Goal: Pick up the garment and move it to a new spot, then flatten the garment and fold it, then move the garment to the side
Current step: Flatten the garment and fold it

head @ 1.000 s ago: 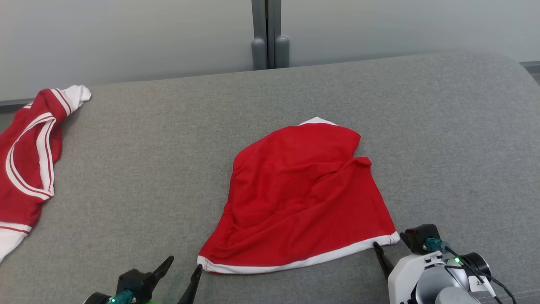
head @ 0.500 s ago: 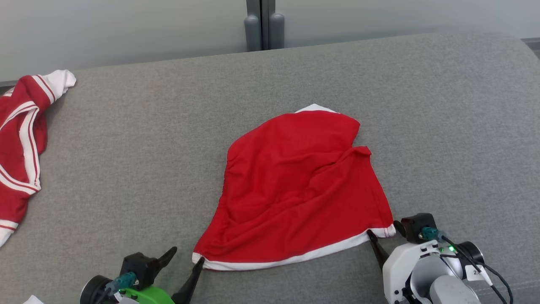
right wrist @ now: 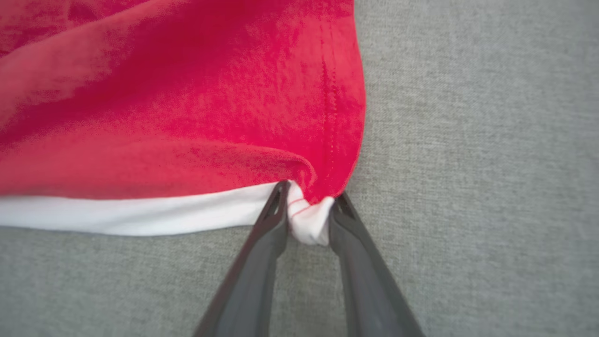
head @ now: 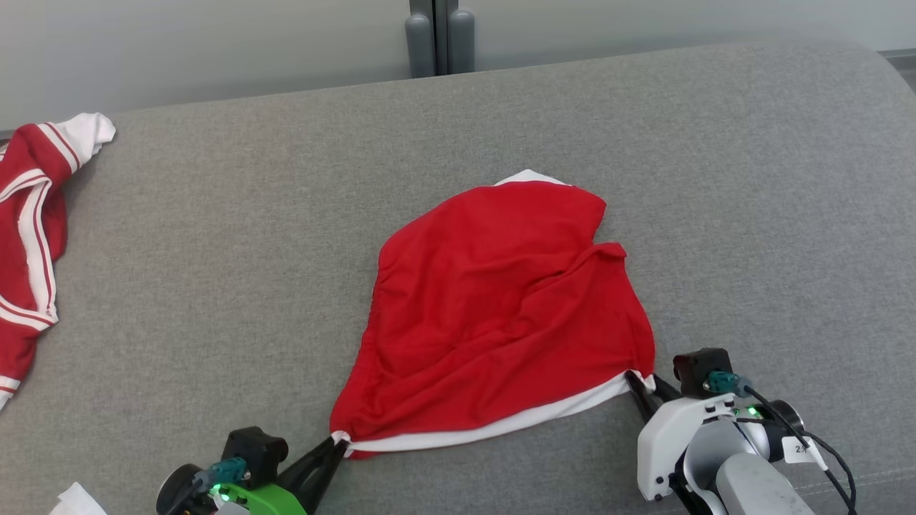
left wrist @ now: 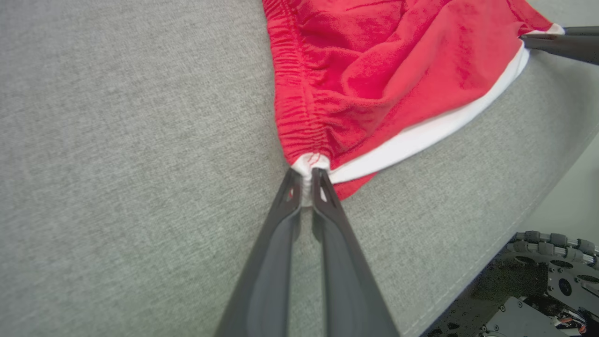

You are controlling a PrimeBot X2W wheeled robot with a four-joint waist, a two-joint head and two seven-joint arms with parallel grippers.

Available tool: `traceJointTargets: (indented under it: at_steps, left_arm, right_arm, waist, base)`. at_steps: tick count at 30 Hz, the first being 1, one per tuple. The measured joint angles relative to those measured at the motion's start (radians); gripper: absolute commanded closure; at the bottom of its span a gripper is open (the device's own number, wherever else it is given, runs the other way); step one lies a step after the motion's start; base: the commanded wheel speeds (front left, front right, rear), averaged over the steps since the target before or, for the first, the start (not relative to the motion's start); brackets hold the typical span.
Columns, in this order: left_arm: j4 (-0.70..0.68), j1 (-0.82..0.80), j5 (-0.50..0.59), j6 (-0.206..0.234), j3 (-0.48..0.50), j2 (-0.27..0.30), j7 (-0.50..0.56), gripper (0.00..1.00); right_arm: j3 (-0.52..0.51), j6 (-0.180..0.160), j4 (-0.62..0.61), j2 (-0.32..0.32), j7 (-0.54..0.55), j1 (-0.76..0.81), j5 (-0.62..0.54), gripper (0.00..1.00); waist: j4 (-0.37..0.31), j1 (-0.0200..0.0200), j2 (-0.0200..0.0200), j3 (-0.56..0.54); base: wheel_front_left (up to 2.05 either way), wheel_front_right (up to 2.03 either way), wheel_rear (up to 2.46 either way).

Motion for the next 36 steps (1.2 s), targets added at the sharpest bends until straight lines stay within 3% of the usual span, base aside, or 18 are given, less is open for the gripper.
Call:
traceJointTargets:
  at_steps: [4, 8, 13, 16, 19, 23, 29, 32, 36]
  left_arm:
    - [-0.020, -0.012, -0.053, 0.000, -0.049, 0.015, -0.002, 1.00]
    - [-0.123, -0.015, -0.151, 0.000, -0.049, 0.039, -0.025, 1.00]
    - [-0.374, -0.014, -0.301, 0.000, 0.010, 0.084, -0.031, 1.00]
    - [-0.557, -0.015, -0.361, 0.004, 0.062, 0.117, -0.025, 1.00]
    - [-0.708, -0.040, -0.391, 0.026, 0.112, 0.131, -0.019, 1.00]
    - [-0.836, -0.124, -0.403, 0.057, 0.159, 0.140, 0.011, 1.00]
    - [-0.823, -0.332, -0.432, 0.089, 0.200, 0.132, 0.122, 1.00]
    - [-0.734, -0.466, -0.467, 0.095, 0.211, 0.106, 0.186, 1.00]
    - [-0.544, -0.706, -0.405, 0.081, 0.239, 0.107, 0.236, 1.00]
  right_arm:
    - [-0.016, 0.000, 0.001, 0.013, -0.028, -0.003, 0.065, 1.00]
    - [-0.050, 0.000, -0.088, 0.021, -0.047, -0.003, 0.179, 1.00]
    - [-0.084, 0.000, -0.325, 0.012, 0.008, 0.020, 0.326, 1.00]
    - [-0.125, -0.001, -0.529, -0.021, 0.078, 0.036, 0.395, 1.00]
    - [-0.184, -0.001, -0.713, -0.028, 0.149, 0.033, 0.441, 1.00]
    - [-0.270, -0.001, -0.862, -0.024, 0.259, -0.033, 0.466, 1.00]
    - [-0.341, -0.001, -0.876, -0.012, 0.388, -0.271, 0.406, 1.00]
    - [-0.347, -0.001, -0.799, 0.001, 0.420, -0.419, 0.346, 1.00]
    - [-0.339, -0.001, -0.621, 0.021, 0.410, -0.667, 0.267, 1.00]
  waist:
    - [0.003, 0.0000, 0.0000, -0.013]
    - [0.006, 0.0000, 0.0000, -0.032]
    - [0.007, 0.0001, 0.0000, -0.062]
    - [0.004, 0.0000, 0.0000, -0.080]
    - [-0.008, 0.0000, 0.0001, -0.084]
    - [-0.024, 0.0000, 0.0001, -0.074]
    - [-0.038, 0.0000, 0.0000, -0.016]
    - [-0.042, 0.0000, 0.0001, 0.032]
    - [-0.045, 0.0000, 0.0001, 0.120]
  base:
    - [0.00, 0.00, 0.00]
    - [0.00, 0.00, 0.00]
    - [0.00, 0.00, 0.00]
    - [0.00, 0.00, 0.00]
    - [0.00, 0.00, 0.00]
    - [0.00, 0.00, 0.00]
    - [0.00, 0.00, 0.00]
    - [0.00, 0.00, 0.00]
    - [0.00, 0.00, 0.00]
